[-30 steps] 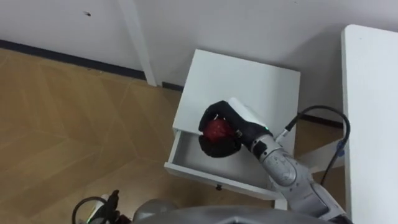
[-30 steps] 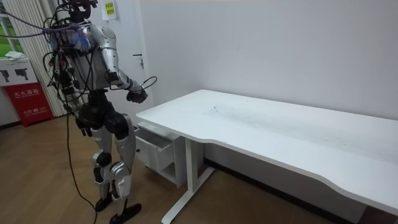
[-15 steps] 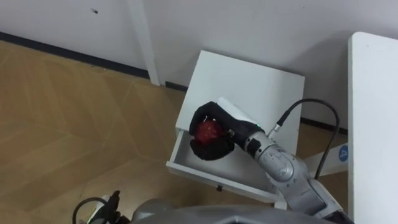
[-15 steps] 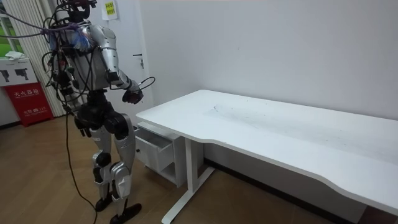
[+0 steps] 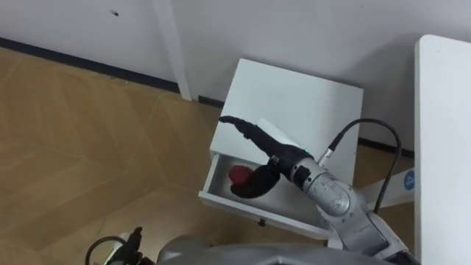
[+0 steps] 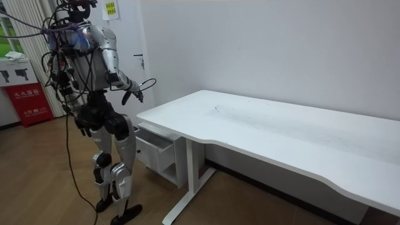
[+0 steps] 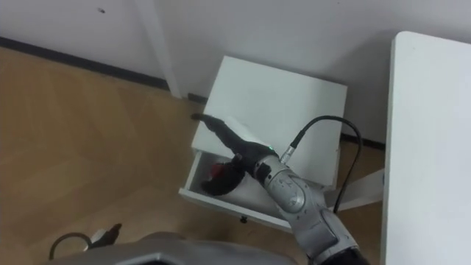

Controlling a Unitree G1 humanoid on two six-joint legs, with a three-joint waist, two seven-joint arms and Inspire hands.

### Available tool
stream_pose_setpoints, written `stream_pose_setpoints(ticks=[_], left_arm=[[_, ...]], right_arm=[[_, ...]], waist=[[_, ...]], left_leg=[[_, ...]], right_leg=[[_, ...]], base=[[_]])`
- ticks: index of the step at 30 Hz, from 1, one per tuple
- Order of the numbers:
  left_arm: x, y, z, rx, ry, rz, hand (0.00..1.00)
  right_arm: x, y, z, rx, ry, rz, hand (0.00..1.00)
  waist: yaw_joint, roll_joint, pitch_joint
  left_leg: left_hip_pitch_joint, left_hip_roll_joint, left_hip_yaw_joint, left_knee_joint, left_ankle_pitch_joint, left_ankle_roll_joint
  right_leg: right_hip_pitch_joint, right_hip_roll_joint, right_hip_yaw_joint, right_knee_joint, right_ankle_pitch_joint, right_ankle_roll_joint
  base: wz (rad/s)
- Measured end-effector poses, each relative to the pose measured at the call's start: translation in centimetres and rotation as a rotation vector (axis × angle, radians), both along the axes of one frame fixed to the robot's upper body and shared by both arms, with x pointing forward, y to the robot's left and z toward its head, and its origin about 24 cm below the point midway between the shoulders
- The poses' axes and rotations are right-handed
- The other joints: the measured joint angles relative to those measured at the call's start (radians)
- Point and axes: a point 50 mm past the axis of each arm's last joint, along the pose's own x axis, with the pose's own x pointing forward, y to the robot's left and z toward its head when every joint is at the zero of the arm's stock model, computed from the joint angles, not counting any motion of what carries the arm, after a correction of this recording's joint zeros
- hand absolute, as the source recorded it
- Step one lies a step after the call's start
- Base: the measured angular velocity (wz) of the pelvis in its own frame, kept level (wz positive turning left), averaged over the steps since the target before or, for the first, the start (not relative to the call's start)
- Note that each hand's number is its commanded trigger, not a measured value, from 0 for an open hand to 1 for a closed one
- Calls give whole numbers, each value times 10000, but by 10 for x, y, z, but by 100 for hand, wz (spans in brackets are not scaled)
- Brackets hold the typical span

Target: Put apple and close drawer

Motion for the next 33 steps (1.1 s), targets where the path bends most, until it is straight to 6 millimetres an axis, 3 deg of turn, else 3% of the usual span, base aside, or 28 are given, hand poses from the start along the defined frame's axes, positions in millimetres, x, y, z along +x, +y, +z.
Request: stream_pose_setpoints(ticks=[11,17,22,25,27,29,33], left_arm=[[0,0,0,-132,63,32,0],[-3,1,0,-105,123,131,0],[-8,4,0,-61,254,378,0],[-20,10,-1,137,526,762,0],[-25,13,0,168,541,1197,0],[-30,17,1,236,544,1525,0],[-30,23,2,366,412,2027,0]], right_arm=[[0,-6,-1,-35,68,-112,0],[0,-16,-6,-174,311,-390,0],[-17,-50,-45,-212,2110,-2296,0],[-38,-82,-72,-727,3255,-3972,0],[-64,-112,-92,-785,4398,-5977,0],[-84,-128,-102,-1181,4989,-6972,0],[-92,-132,-108,-956,4911,-7854,0]], waist=[[-85,45,1],[-109,23,-70],[-301,-33,-94],[-570,-131,-81],[-742,-193,-96],[-812,-209,-102],[-908,-181,-136]], left_leg=[[-23,2,-3,49,-3,1],[7,1,19,85,0,5],[315,-8,117,45,2,39],[335,-5,162,-19,-15,61],[344,-10,178,0,-24,75],[350,-9,199,22,-29,81],[345,-40,196,254,-150,167]], right_leg=[[36,31,24,14,9,15],[87,25,6,13,19,32],[306,-20,28,4,22,40],[331,-91,-4,3,27,61],[343,-96,8,2,31,82],[351,-94,31,8,27,87],[440,-160,-12,96,-11,165]], base=[[0],[1],[-3],[-6],[0],[-2],[5]])
